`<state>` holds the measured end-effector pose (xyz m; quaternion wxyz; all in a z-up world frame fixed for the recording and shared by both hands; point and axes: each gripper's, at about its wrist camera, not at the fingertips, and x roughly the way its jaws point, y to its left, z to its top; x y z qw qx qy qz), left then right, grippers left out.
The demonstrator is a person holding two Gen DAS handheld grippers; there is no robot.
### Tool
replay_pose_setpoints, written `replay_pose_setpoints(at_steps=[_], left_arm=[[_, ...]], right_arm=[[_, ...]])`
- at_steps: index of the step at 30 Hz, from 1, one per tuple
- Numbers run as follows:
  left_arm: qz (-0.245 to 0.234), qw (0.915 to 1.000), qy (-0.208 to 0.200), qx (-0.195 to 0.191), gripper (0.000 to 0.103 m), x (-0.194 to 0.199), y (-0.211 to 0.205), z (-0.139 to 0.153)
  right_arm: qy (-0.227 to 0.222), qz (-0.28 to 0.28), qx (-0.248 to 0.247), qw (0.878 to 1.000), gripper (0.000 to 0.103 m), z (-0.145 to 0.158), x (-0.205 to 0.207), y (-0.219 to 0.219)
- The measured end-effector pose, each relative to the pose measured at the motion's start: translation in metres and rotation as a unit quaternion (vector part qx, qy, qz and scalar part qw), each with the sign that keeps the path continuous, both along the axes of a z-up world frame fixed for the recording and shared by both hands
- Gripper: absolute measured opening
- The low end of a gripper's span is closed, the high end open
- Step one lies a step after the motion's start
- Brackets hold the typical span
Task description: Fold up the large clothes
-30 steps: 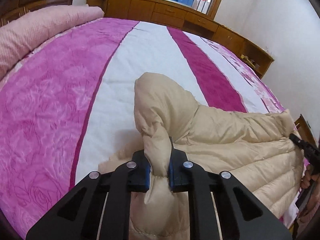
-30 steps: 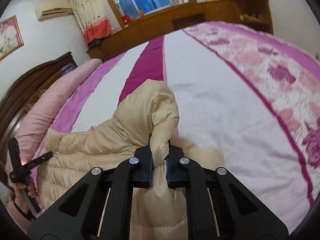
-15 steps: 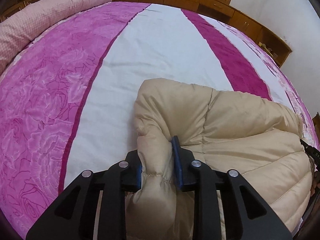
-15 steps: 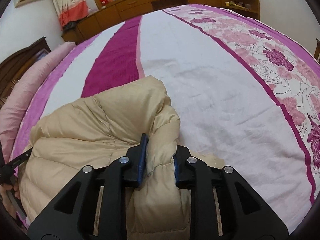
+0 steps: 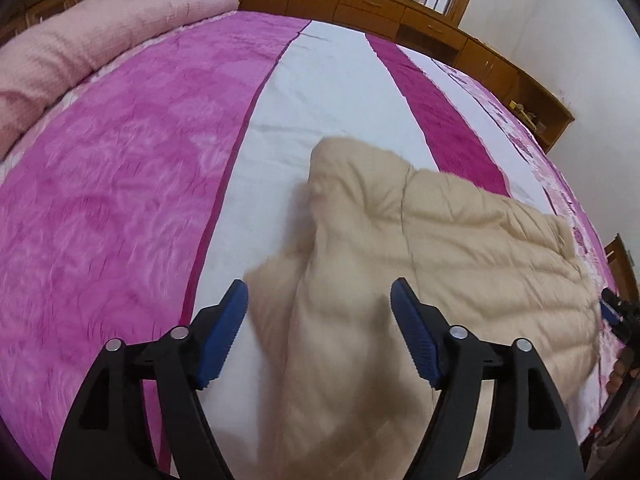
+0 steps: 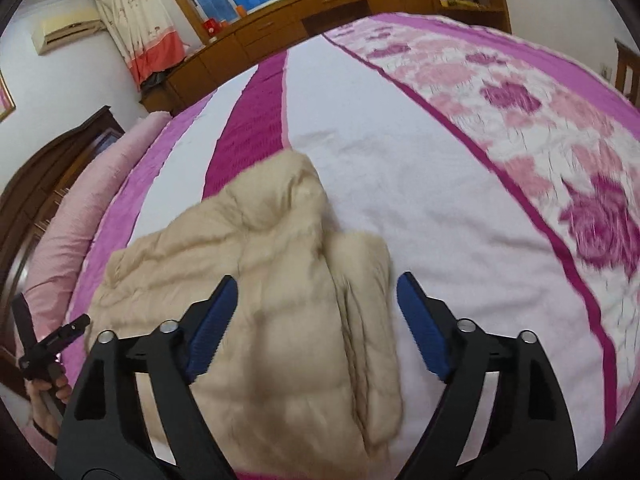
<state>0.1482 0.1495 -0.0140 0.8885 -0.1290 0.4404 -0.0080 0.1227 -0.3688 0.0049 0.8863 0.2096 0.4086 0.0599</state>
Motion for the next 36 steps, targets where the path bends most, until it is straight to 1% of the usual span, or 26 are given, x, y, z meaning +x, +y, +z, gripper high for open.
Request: replay_pose_setpoints(at_steps=[3, 7, 10, 11, 13, 14, 15, 16, 17, 18, 20, 21, 22, 23, 26, 28, 31, 35, 36], left_arm=[[-0.001, 1.0000, 0.004, -0.009, 0.078, -0.017, 0.002, -0.003], [-0.007, 0.9995, 0.018, -0.023, 0.079, -0.029, -0.001, -0.014], [-0.001, 0.9990, 0.031, -0.033, 0.079, -0.029, 0.000, -0.026], [0.002, 0.9985, 0.033, -0.043, 0.079, -0.029, 0.001, -0.029], [0.005, 0.9960, 0.042, -0.079, 0.079, -0.026, 0.004, -0.037], [0.007, 0.9941, 0.047, -0.097, 0.079, -0.025, 0.006, -0.041], [0.008, 0.9907, 0.054, -0.124, 0.076, -0.023, 0.008, -0.045], [0.004, 0.9867, 0.058, -0.151, 0.071, -0.023, 0.008, -0.049], [0.000, 0.9821, 0.062, -0.178, 0.061, -0.022, 0.009, -0.052], [-0.001, 0.9811, 0.062, -0.183, 0.052, -0.023, 0.009, -0.052], [-0.007, 0.9767, 0.063, -0.205, 0.040, -0.024, 0.010, -0.050], [-0.009, 0.9749, 0.065, -0.213, 0.035, -0.025, 0.011, -0.049], [-0.011, 0.9733, 0.066, -0.219, 0.033, -0.026, 0.011, -0.048], [-0.014, 0.9722, 0.066, -0.224, 0.030, -0.028, 0.011, -0.045], [-0.025, 0.9744, 0.070, -0.212, 0.028, -0.034, 0.002, -0.034], [-0.036, 0.9762, 0.080, -0.199, 0.028, -0.042, -0.010, -0.028], [-0.054, 0.9758, 0.094, -0.190, 0.028, -0.055, -0.024, -0.023], [-0.086, 0.9753, 0.112, -0.170, 0.029, -0.073, -0.055, -0.024], [-0.092, 0.9758, 0.113, -0.163, 0.031, -0.076, -0.061, -0.025]], right_arm=[[0.015, 0.004, 0.024, 1.000, 0.086, -0.010, -0.015, -0.004], [0.034, 0.001, 0.034, 0.999, 0.087, -0.026, -0.022, -0.005], [0.054, 0.001, 0.071, 0.996, 0.087, -0.041, -0.018, -0.008], [0.063, 0.005, 0.089, 0.994, 0.087, -0.047, -0.015, -0.008], [0.075, 0.019, 0.119, 0.990, 0.088, -0.055, -0.011, -0.005], [0.076, 0.022, 0.123, 0.989, 0.088, -0.057, -0.010, -0.004], [0.075, 0.026, 0.127, 0.989, 0.088, -0.059, -0.009, -0.002], [0.074, 0.029, 0.133, 0.988, 0.087, -0.059, -0.009, -0.001], [0.073, 0.032, 0.142, 0.987, 0.079, -0.060, -0.010, -0.002], [0.072, 0.033, 0.153, 0.985, 0.073, -0.060, -0.011, -0.003], [0.067, 0.039, 0.184, 0.980, 0.048, -0.058, -0.016, -0.009], [0.065, 0.042, 0.190, 0.979, 0.044, -0.056, -0.018, -0.011], [0.060, 0.047, 0.193, 0.978, 0.036, -0.051, -0.023, -0.013], [0.056, 0.050, 0.194, 0.978, 0.032, -0.046, -0.027, -0.014], [0.048, 0.052, 0.186, 0.980, 0.027, -0.030, -0.041, -0.021], [0.047, 0.047, 0.180, 0.981, 0.027, -0.023, -0.051, -0.025], [0.050, 0.040, 0.171, 0.983, 0.027, -0.012, -0.069, -0.040], [0.062, 0.022, 0.158, 0.985, 0.027, -0.005, -0.095, -0.059], [0.066, 0.017, 0.155, 0.985, 0.027, -0.005, -0.102, -0.064]])
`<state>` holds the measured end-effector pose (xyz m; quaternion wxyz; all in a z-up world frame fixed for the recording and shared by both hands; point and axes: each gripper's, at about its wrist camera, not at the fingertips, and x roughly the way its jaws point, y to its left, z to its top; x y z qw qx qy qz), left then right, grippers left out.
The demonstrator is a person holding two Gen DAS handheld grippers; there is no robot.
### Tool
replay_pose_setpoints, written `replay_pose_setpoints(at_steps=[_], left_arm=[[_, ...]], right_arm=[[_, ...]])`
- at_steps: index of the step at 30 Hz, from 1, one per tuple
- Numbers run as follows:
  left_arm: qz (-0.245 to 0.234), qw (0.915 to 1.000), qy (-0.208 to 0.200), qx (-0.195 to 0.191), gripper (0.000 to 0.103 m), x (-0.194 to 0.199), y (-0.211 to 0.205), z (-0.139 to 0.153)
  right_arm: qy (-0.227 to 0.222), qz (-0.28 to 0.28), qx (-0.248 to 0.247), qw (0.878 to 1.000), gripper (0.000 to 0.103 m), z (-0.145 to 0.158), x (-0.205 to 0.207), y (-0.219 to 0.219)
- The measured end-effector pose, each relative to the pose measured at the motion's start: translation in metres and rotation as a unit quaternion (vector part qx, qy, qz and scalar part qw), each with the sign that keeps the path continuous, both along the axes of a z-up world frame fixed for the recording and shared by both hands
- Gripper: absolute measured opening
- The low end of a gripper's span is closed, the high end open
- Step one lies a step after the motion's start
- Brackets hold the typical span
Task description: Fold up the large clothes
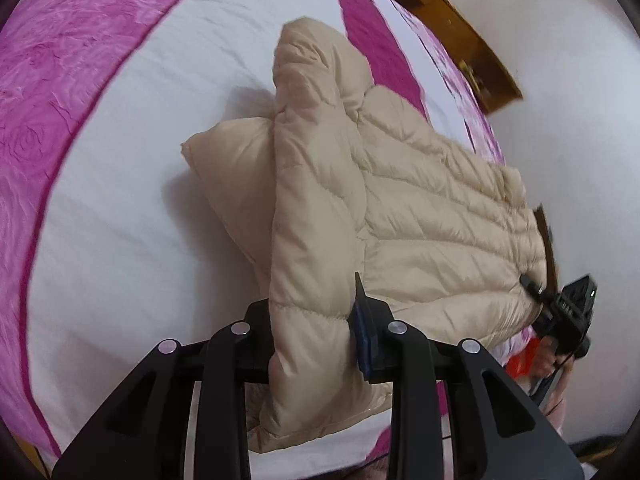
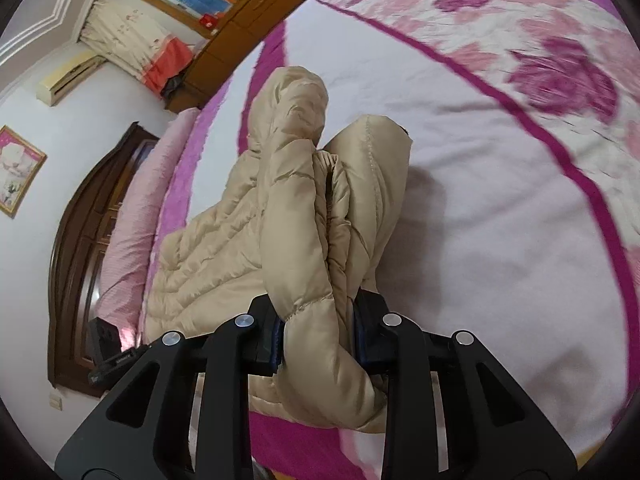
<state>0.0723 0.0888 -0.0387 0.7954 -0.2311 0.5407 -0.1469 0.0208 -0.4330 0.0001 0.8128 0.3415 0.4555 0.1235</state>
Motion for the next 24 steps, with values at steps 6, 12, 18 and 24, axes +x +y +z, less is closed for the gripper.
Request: replay_pose_setpoints(at_steps=[6, 12, 18, 24], left_arm=[[-0.014, 0.9960, -0.016, 0.087, 0.054, 0.006, -0.022, -0.002], [-0.022, 0.9831, -0.055, 0.173, 0.057, 0.005, -0.032, 0.034], [-0.045, 0.9771, -0.110, 0.177, 0.057, -0.009, -0.053, 0.075], [-0.116, 0.9755, -0.128, 0.137, 0.057, -0.008, -0.101, 0.072]], right_arm=[[0.020, -0.011, 0.007, 1.000, 0.036, -0.020, -0.007, -0.008], [0.024, -0.023, 0.004, 0.999, 0.059, -0.030, -0.003, -0.010], [0.025, -0.020, 0.006, 0.999, 0.072, -0.037, -0.008, -0.013], [0.030, -0.017, 0.019, 0.999, 0.075, -0.045, -0.004, -0.015]])
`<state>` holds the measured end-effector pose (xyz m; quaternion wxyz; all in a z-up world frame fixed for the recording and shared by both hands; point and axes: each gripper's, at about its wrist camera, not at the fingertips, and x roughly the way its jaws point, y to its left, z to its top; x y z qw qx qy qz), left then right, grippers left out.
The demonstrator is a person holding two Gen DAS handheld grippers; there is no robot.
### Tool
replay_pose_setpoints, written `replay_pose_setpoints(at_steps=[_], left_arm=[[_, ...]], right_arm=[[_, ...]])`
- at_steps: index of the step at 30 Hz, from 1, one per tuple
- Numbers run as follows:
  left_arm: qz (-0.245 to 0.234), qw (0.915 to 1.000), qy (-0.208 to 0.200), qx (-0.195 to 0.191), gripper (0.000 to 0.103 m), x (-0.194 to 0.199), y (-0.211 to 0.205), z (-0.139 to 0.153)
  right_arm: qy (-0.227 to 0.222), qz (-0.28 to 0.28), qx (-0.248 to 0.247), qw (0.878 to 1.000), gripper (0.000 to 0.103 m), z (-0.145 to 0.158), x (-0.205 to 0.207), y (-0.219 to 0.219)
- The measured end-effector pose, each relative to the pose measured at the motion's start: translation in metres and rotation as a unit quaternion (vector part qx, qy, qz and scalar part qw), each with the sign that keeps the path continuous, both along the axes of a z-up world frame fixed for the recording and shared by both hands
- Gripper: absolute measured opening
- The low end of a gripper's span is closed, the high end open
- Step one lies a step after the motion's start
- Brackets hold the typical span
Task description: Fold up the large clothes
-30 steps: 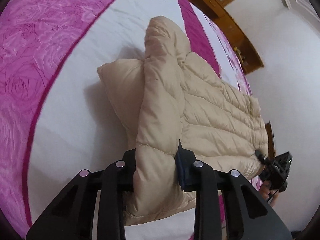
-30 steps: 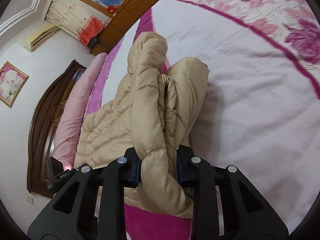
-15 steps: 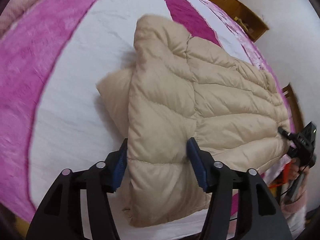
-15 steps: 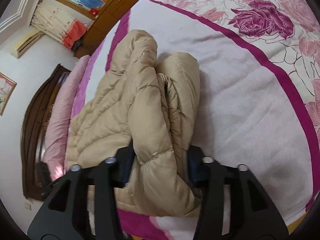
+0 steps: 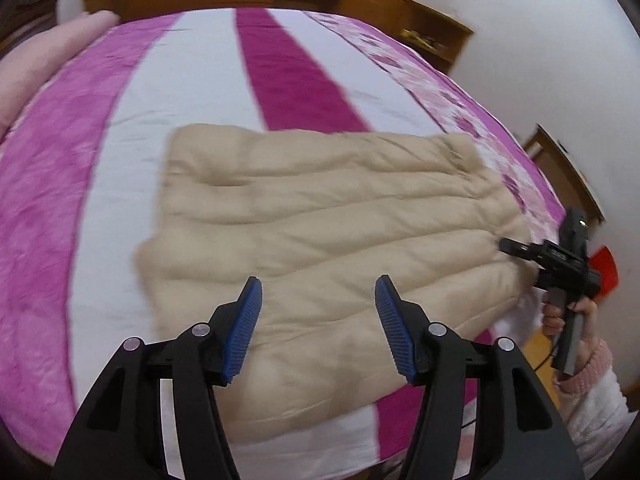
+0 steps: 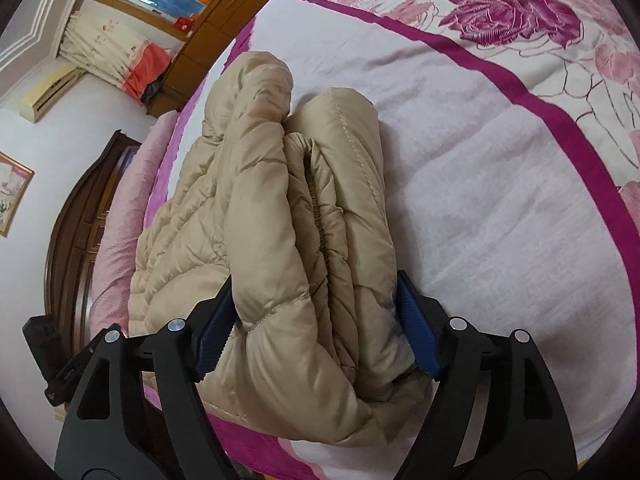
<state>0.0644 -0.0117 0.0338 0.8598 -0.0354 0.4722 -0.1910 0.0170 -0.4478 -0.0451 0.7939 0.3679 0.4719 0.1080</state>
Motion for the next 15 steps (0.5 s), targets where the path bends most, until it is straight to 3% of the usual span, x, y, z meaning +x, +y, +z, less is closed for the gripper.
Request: replay_pose_setpoints(at_steps=[9, 10, 12, 15], left_arm=[[-0.080, 0.9967, -0.009, -0.007, 0.057, 0.003, -0.059, -0.026], [-0.085, 0.9963, -0.007, -0.006, 0.056, 0.004, -0.063, -0.029], [-0.098, 0.9952, -0.002, -0.011, 0.037, 0.005, -0.069, -0.036], [-0.112, 0.9936, 0.007, -0.014, 0.019, 0.007, -0.074, -0.044]], right_arm=[[0.002, 0.006, 0.021, 1.000, 0.075, -0.003, -0.002, -0.008], [0.000, 0.007, 0.023, 1.000, 0.071, -0.003, 0.000, -0.010], [-0.007, 0.013, 0.032, 0.999, 0.059, -0.001, -0.001, -0.013], [-0.020, 0.017, 0.039, 0.999, 0.042, 0.009, -0.005, -0.010]])
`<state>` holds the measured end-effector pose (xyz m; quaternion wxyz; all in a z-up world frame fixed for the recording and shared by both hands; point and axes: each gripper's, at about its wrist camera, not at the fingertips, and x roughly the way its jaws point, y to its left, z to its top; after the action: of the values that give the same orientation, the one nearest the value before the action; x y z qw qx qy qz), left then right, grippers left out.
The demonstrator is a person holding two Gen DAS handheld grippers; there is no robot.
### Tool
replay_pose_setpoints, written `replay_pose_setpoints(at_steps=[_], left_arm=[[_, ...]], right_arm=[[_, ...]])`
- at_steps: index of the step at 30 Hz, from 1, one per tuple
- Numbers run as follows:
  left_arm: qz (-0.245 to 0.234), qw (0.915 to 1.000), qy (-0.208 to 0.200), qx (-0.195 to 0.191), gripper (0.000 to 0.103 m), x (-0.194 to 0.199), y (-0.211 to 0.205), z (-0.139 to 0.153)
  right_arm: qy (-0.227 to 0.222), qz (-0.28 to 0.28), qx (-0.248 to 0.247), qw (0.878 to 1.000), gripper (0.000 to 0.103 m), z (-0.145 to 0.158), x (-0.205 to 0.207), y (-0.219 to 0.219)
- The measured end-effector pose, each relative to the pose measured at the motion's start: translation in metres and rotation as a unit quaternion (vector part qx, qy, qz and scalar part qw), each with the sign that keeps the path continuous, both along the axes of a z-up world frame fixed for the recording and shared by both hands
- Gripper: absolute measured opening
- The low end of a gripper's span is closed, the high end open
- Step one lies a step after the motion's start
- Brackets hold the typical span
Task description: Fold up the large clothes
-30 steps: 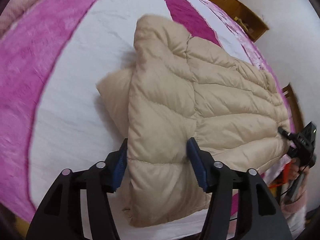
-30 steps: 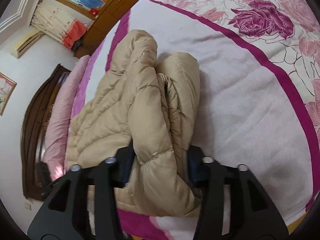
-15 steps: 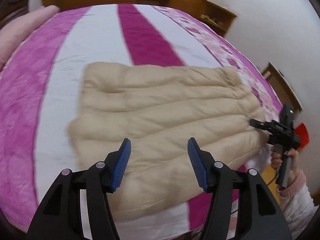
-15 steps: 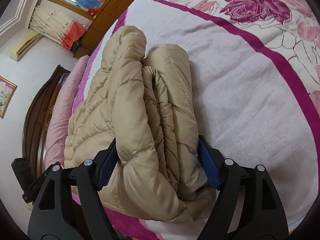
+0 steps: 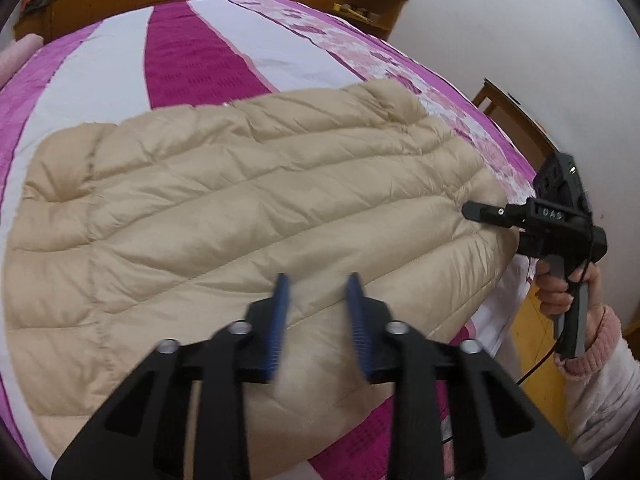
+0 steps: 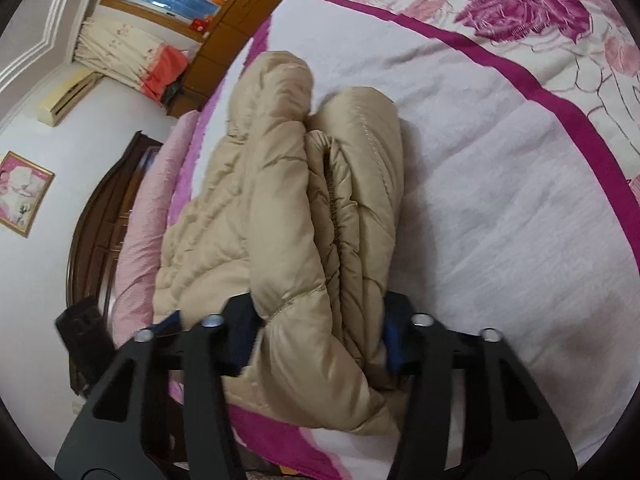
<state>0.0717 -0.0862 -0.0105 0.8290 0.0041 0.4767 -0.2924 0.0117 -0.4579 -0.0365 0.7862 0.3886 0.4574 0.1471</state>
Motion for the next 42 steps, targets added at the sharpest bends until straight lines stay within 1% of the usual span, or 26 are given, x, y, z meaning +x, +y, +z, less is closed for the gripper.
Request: replay_pose_setpoints(at_steps=[2, 5, 8, 11, 16, 20, 23, 27, 29, 32, 34, 36, 37, 39, 42], left_arm=[[-0.010, 0.9999, 0.007, 0.003, 0.015, 0.001, -0.004, -0.007], [-0.013, 0.9995, 0.020, 0.022, 0.014, 0.004, -0.009, -0.019], [-0.009, 0.9991, 0.030, 0.027, 0.013, 0.009, -0.009, -0.029], [-0.003, 0.9989, 0.041, 0.022, 0.013, 0.012, -0.006, -0.036], [-0.002, 0.9985, 0.047, 0.026, 0.013, 0.015, -0.008, -0.042], [0.004, 0.9985, 0.050, 0.024, 0.013, 0.015, -0.008, -0.044], [0.009, 0.9984, 0.048, 0.027, 0.012, 0.014, -0.005, -0.038], [0.028, 0.9987, 0.035, 0.023, 0.012, 0.007, 0.019, -0.016], [0.046, 0.9984, 0.027, 0.020, 0.012, 0.003, 0.039, -0.002], [0.098, 0.9947, 0.015, 0.027, 0.012, 0.001, 0.083, 0.015], [0.126, 0.9912, 0.008, 0.039, 0.012, 0.003, 0.106, 0.020], [0.155, 0.9867, 0.009, 0.049, 0.012, 0.008, 0.130, 0.020], [0.167, 0.9848, 0.018, 0.046, 0.012, 0.014, 0.141, 0.016], [0.172, 0.9838, 0.041, 0.027, 0.003, 0.026, 0.154, 0.003], [0.179, 0.9821, 0.057, 0.016, 0.002, 0.037, 0.161, -0.011]], right_arm=[[-0.009, 0.001, 0.004, 1.000, 0.033, 0.009, -0.004, 0.001], [-0.024, 0.004, 0.027, 0.999, 0.028, 0.024, -0.007, 0.004], [-0.044, 0.019, 0.024, 0.999, 0.026, 0.044, -0.009, 0.015], [-0.065, 0.039, 0.016, 0.997, 0.025, 0.067, -0.008, 0.033], [-0.092, 0.087, -0.002, 0.992, 0.024, 0.102, -0.002, 0.079], [-0.097, 0.119, -0.023, 0.988, 0.024, 0.117, 0.007, 0.116], [-0.099, 0.137, -0.042, 0.985, 0.024, 0.126, 0.014, 0.143], [-0.099, 0.153, -0.077, 0.980, 0.024, 0.136, 0.025, 0.170], [-0.098, 0.162, -0.099, 0.977, 0.024, 0.139, 0.027, 0.185], [-0.093, 0.174, -0.112, 0.974, 0.024, 0.141, 0.031, 0.204], [-0.087, 0.182, -0.117, 0.972, 0.024, 0.141, 0.034, 0.216], [-0.081, 0.191, -0.121, 0.971, 0.024, 0.139, 0.036, 0.229], [-0.078, 0.196, -0.123, 0.970, 0.025, 0.139, 0.038, 0.236], [-0.068, 0.214, -0.133, 0.965, 0.026, 0.137, 0.042, 0.258], [-0.058, 0.238, -0.151, 0.958, 0.028, 0.133, 0.047, 0.287]])
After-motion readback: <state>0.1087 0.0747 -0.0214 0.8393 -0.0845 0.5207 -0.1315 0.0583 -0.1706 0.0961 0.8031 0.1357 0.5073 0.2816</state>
